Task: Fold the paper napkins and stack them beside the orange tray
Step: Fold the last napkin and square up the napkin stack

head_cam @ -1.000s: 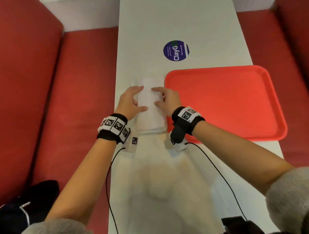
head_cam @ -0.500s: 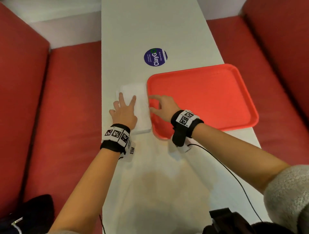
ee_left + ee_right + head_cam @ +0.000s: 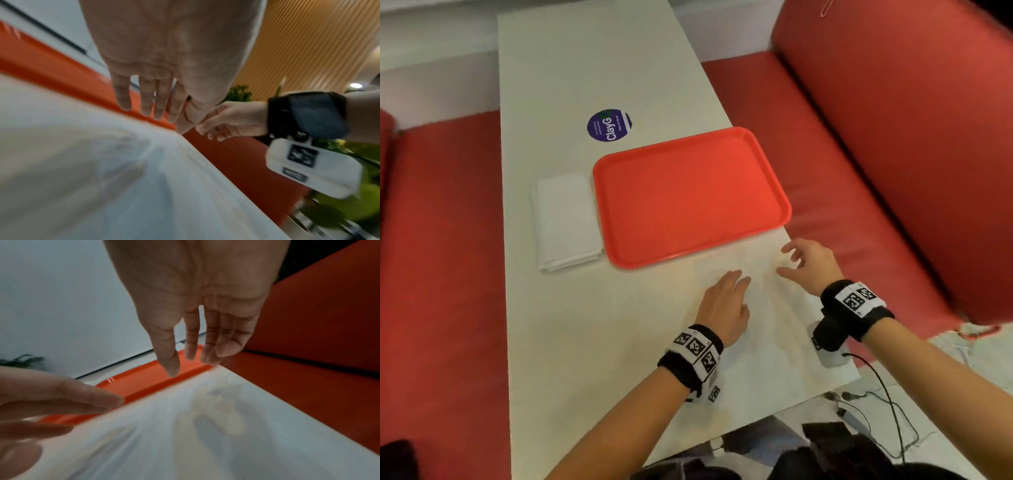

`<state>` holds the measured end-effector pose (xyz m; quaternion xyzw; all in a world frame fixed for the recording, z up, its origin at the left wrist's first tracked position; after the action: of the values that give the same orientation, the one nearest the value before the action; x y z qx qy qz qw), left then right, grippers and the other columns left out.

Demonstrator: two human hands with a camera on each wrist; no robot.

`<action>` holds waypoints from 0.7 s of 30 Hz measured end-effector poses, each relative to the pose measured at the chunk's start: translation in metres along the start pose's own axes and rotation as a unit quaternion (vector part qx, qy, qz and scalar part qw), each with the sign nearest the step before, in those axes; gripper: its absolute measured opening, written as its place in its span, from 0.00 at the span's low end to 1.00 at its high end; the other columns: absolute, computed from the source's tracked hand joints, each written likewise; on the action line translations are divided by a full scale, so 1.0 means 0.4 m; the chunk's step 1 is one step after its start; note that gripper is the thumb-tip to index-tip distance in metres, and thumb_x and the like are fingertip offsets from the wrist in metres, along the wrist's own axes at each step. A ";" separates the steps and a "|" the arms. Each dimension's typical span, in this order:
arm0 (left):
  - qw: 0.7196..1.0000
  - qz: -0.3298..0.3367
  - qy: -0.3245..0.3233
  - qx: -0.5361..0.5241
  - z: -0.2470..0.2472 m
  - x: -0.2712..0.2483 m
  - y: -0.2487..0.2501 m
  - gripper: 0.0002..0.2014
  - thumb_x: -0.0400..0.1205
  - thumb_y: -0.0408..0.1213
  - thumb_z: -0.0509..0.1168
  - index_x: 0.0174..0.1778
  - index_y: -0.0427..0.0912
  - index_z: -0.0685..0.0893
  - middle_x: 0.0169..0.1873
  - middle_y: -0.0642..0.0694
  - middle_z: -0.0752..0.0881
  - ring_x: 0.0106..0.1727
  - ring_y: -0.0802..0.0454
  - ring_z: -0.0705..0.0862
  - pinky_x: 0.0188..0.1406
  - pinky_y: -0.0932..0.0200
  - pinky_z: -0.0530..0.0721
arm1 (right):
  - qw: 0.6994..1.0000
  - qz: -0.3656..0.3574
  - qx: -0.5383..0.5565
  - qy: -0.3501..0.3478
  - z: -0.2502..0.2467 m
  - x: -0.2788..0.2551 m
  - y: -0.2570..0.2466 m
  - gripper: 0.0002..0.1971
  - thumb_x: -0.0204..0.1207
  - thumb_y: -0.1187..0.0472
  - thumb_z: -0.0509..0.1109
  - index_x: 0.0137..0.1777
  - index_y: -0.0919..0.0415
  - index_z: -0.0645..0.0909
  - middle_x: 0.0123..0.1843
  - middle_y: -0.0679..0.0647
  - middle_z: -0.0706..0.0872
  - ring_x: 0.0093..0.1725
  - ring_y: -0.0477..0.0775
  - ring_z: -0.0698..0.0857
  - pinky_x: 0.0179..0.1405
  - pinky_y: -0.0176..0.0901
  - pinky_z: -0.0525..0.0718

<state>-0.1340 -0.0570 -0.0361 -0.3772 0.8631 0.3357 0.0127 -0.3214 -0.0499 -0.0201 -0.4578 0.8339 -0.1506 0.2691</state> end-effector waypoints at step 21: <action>0.848 -0.128 0.107 -0.504 -0.009 0.044 0.142 0.38 0.74 0.61 0.69 0.78 0.43 0.74 0.68 0.49 0.82 0.64 0.55 0.84 0.67 0.52 0.82 | 0.969 -0.110 0.209 0.068 -0.055 -0.166 -0.013 0.03 0.69 0.58 0.77 0.38 0.54 0.86 0.36 0.45 0.88 0.38 0.42 0.85 0.35 0.30 0.77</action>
<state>-0.1834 -0.0425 -0.0057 -0.4724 0.5156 0.6772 -0.2289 -0.3017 0.0037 0.0208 -0.4691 0.7446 -0.3810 0.2835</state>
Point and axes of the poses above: each hand's wrist, its own x-axis towards the middle knuckle, its own z-axis out of the palm, y = z × x, the point moved 9 cm from there along x, towards the middle knuckle
